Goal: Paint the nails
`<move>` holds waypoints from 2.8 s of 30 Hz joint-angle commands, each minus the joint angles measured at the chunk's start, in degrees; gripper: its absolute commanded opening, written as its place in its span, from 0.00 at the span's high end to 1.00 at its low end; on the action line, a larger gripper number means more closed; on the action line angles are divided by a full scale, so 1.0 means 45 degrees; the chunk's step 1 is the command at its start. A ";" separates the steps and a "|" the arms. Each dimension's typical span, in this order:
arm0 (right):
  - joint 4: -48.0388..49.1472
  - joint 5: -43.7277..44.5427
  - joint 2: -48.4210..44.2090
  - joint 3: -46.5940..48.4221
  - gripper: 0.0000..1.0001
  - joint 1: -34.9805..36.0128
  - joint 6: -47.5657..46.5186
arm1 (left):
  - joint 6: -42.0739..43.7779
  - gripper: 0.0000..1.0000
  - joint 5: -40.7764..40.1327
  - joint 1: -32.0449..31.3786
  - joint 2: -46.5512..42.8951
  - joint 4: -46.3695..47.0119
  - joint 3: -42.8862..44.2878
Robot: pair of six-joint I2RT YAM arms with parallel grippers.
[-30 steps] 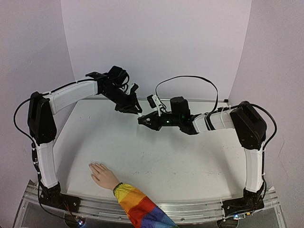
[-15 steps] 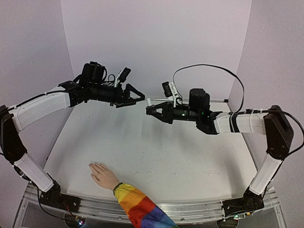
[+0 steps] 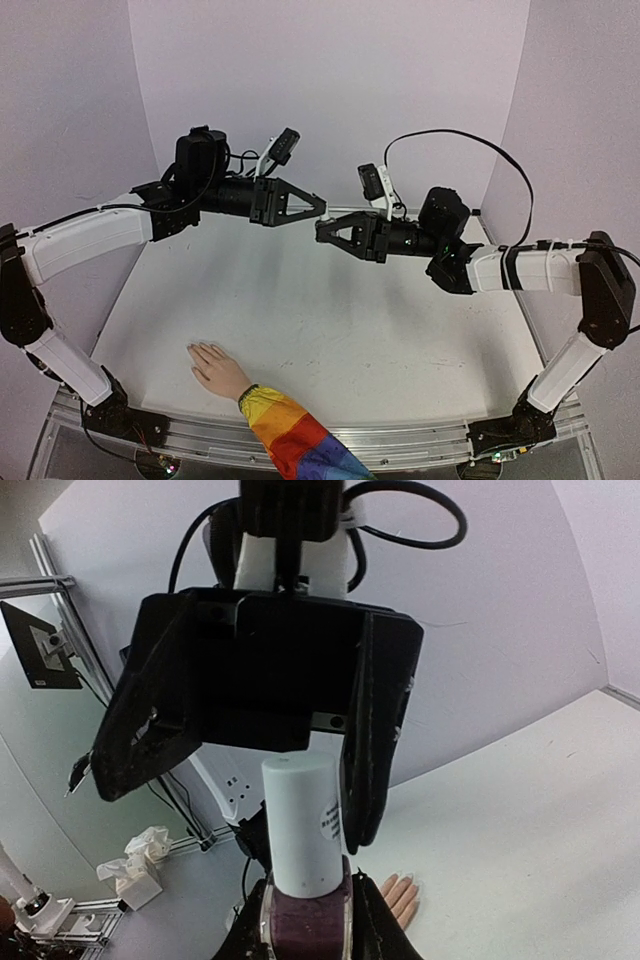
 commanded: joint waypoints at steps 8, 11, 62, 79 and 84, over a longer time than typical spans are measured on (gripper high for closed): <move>0.2067 -0.0769 0.0053 0.0505 1.00 0.0130 0.0591 | 0.0039 0.62 0.0210 -0.0244 0.0299 0.0964 0.0775; 0.2032 -0.0589 0.0091 0.0506 1.00 0.0135 0.0441 | 0.0105 0.77 0.0163 -0.0238 0.0419 0.0979 0.0816; 0.1813 -0.2928 0.0599 0.1038 1.00 -0.0129 0.0170 | 0.0423 0.52 -0.0227 -0.0252 -0.0505 0.1353 -0.0268; -0.5723 1.0706 -0.0656 0.1449 1.00 0.1381 -0.5565 | 0.0567 1.00 -0.3058 -0.0536 -0.0722 0.1005 -0.0732; -0.4716 2.1702 -0.0396 0.1347 1.00 0.3710 -0.6952 | 0.0638 1.00 -0.7064 -0.0634 -0.0774 -0.0669 -0.0986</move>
